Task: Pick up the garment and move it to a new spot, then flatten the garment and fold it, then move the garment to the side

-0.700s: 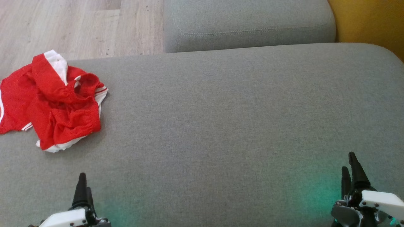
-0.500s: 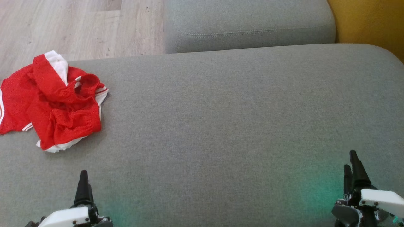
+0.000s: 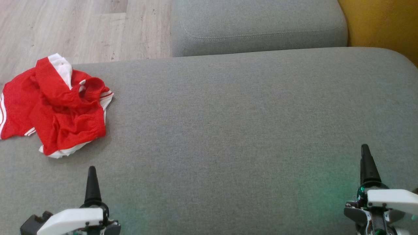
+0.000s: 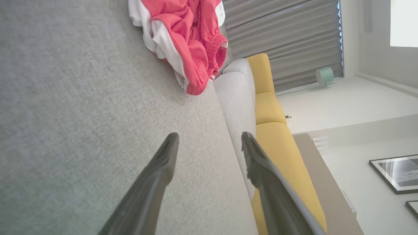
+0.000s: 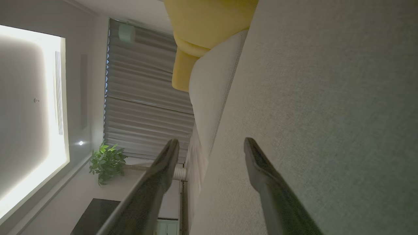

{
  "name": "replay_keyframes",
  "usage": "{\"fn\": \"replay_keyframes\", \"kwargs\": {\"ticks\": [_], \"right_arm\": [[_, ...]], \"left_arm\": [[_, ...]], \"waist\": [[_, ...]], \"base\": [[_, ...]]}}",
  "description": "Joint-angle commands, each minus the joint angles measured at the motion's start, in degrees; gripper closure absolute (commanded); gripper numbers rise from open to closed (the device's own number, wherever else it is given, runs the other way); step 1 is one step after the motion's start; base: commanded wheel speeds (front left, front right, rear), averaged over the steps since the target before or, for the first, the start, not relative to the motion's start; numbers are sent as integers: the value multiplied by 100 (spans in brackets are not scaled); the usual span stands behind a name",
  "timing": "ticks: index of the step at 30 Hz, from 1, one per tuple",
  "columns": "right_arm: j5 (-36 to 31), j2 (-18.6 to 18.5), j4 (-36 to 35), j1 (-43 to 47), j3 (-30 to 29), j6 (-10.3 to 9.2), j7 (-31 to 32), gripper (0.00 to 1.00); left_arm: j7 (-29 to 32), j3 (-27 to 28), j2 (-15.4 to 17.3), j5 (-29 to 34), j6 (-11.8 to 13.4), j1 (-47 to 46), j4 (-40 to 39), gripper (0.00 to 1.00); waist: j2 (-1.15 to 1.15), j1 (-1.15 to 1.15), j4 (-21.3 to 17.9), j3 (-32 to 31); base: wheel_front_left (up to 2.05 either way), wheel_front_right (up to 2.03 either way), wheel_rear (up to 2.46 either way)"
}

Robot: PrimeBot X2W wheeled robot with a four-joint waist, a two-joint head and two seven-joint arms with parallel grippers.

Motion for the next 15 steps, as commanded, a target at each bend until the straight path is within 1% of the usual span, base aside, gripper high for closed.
{"fn": "replay_keyframes", "kwargs": {"ticks": [1, 15], "right_arm": [[-257, -27, -287, -71, 87, 12, -93, 0], [-1462, -33, -460, 42, 362, 17, -313, 0]], "left_arm": [[-74, -42, 23, 316, 15, -113, -274, 0], [-295, -261, 30, 1724, 86, 25, -402, 0]], "waist": [[0, 0, 4, -4], [0, 0, 15, -49]], "base": [[0, 0, 0], [0, 0, 0]]}}
